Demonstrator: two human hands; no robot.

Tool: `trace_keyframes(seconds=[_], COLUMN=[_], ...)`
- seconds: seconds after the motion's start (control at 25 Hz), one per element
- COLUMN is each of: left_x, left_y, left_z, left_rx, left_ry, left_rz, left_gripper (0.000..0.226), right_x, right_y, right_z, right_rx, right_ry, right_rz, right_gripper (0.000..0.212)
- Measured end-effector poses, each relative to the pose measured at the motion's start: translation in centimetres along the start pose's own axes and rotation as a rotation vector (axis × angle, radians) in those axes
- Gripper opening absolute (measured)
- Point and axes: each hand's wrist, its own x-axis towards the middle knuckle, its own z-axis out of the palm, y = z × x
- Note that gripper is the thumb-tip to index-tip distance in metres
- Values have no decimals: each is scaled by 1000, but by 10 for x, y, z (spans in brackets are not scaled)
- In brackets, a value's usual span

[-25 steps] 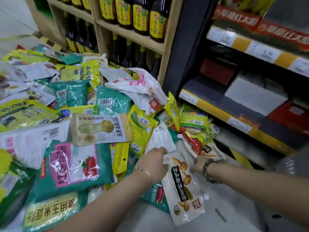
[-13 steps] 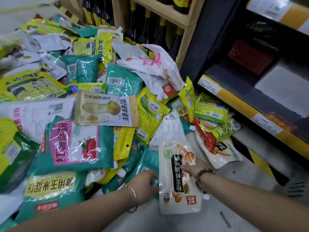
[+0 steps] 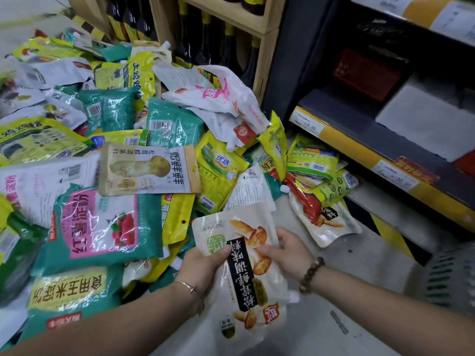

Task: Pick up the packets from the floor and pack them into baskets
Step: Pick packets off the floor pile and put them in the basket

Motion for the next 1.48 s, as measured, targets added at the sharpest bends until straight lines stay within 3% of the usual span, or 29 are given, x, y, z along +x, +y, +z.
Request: trace_keyframes(seconds=[0.08, 0.16, 0.24, 0.32, 0.48, 0.56, 0.64, 0.76, 0.88, 0.96, 1.04, 1.12, 1.28, 1.44, 1.48], left_x=[1, 2, 2, 2, 2, 0, -2, -2, 4, 9, 15, 22, 20, -36, -56], left_y=[5, 8, 7, 5, -1, -1, 0, 2, 2, 4, 5, 8, 20, 60, 76], left_z=[3, 8, 9, 8, 7, 6, 4, 0, -5, -5, -5, -4, 4, 20, 22], left_rx=[-32, -44, -30, -6, 50, 65, 66, 42, 31, 24, -2, -39, -99, -38, -15], left_ry=[0, -7, 4, 16, 32, 36, 36, 43, 62, 66, 71, 85, 133, 200, 217], left_rz=[26, 32, 16, -2, -27, -37, -53, -75, -93, -88, -85, -66, -52, -35, -36], left_gripper=[10, 9, 8, 8, 7, 4, 4, 5, 10, 11, 9, 8, 9, 5, 6], right_x=[18, 33, 39, 43, 61, 71, 74, 55, 24, 5, -7, 2, 7, -36, -52], right_y=[0, -3, 1, 14, 29, 27, 22, 6, -23, -44, -57, -51, -46, -89, -110], right_z=[-35, -84, -116, -122, -97, -87, -85, -86, -81, -79, -77, -84, -68, -55, -53], right_rx=[-179, -590, -1151, -1499, -1606, -1584, -1601, -1614, -1420, -923, -218, 156, 429, 450, 391], right_ry=[210, 453, 407, 276, 249, 307, 345, 265, 202, 166, 105, 132, 270, 221, 220], right_rz=[-114, -170, -24, 143, 295, 378, 377, 303, 156, 78, 112, 191, 271, 291, 273], right_gripper=[10, 23, 53, 63, 72, 62, 47, 41, 33, 24, 29, 35, 17, 44, 39])
